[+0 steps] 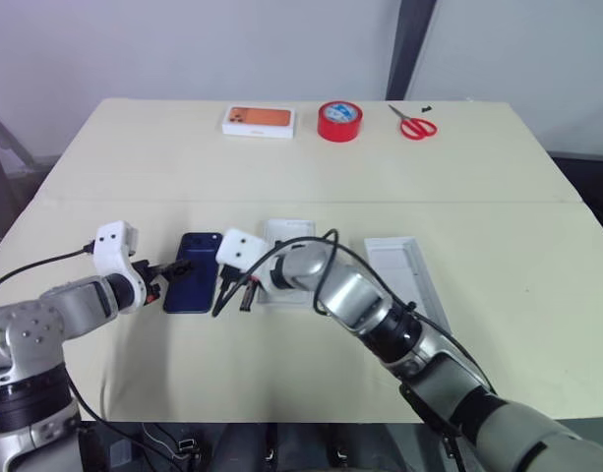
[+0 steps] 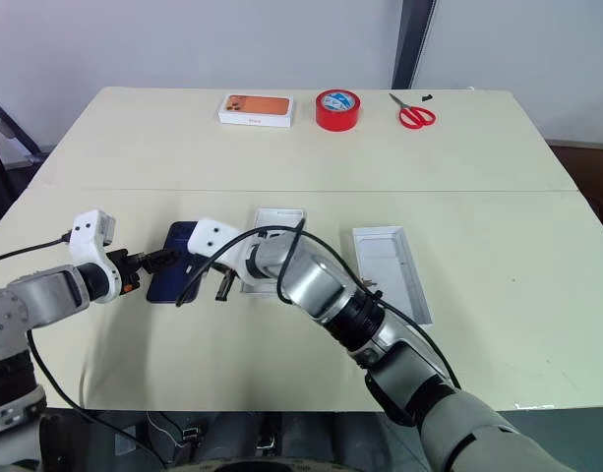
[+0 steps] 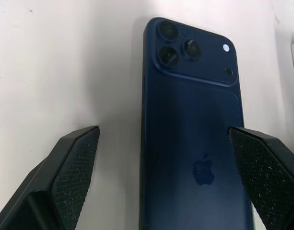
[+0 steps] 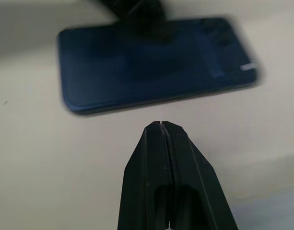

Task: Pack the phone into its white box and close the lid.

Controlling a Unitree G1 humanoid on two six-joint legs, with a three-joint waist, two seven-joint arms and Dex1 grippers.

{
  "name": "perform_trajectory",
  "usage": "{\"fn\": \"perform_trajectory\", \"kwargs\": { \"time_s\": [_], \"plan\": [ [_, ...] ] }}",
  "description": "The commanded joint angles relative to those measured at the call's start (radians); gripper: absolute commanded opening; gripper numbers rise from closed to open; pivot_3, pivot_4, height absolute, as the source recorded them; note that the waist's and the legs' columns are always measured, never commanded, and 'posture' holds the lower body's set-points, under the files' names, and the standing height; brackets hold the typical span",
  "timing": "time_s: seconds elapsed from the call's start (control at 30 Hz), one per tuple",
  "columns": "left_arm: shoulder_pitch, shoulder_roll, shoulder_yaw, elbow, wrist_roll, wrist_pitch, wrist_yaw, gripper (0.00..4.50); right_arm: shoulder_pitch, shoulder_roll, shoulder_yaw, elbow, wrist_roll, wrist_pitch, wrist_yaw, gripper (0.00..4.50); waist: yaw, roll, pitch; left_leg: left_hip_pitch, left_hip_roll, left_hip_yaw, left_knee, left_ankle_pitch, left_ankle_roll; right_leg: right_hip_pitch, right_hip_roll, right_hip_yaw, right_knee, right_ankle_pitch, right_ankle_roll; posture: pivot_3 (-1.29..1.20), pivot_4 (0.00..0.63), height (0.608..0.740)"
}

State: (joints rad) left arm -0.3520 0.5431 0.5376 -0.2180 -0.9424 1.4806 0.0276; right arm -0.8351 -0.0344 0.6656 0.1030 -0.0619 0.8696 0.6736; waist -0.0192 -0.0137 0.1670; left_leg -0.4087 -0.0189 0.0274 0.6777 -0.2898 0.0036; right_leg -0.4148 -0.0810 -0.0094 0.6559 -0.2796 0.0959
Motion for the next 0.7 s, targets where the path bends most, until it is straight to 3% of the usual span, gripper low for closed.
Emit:
{"fn": "perform_trajectory", "kwargs": {
  "time_s": [0.03, 0.37, 0.7],
  "plan": [
    [-0.011, -0.061, 0.021, 0.011, -0.017, 0.112, -0.006, 4.49, -0.047, 0.034, 0.027, 0.041, -0.023, 0.004, -0.001, 0.0, 0.0, 0.0, 0.0, 0.0, 0.0, 0.0, 0.0, 0.0, 0.0, 0.0, 0.0, 0.0, 0.0, 0.0, 0.0, 0.0, 0.15, 0.725],
    [0.006, -0.199, 0.069, -0.044, -0.173, 0.134, 0.078, 4.49, -0.053, 0.051, 0.047, 0.099, -0.068, -0.055, -0.012, 0.0, 0.002, 0.0, -0.002, 0.001, -0.001, -0.001, 0.0, 0.0, 0.0, 0.002, -0.001, 0.0, 0.0, 0.0, 0.0, 0.0, 0.15, 0.725],
    [-0.075, -0.323, 0.246, 0.051, -0.336, 0.134, 0.274, 4.49, -0.038, 0.038, 0.025, 0.075, -0.075, -0.057, -0.006, 0.0, 0.007, 0.0, -0.003, 0.001, -0.001, -0.002, 0.001, 0.0, 0.0, 0.002, -0.001, 0.0, 0.0, 0.0, 0.0, 0.0, 0.15, 0.725]
  ]
}}
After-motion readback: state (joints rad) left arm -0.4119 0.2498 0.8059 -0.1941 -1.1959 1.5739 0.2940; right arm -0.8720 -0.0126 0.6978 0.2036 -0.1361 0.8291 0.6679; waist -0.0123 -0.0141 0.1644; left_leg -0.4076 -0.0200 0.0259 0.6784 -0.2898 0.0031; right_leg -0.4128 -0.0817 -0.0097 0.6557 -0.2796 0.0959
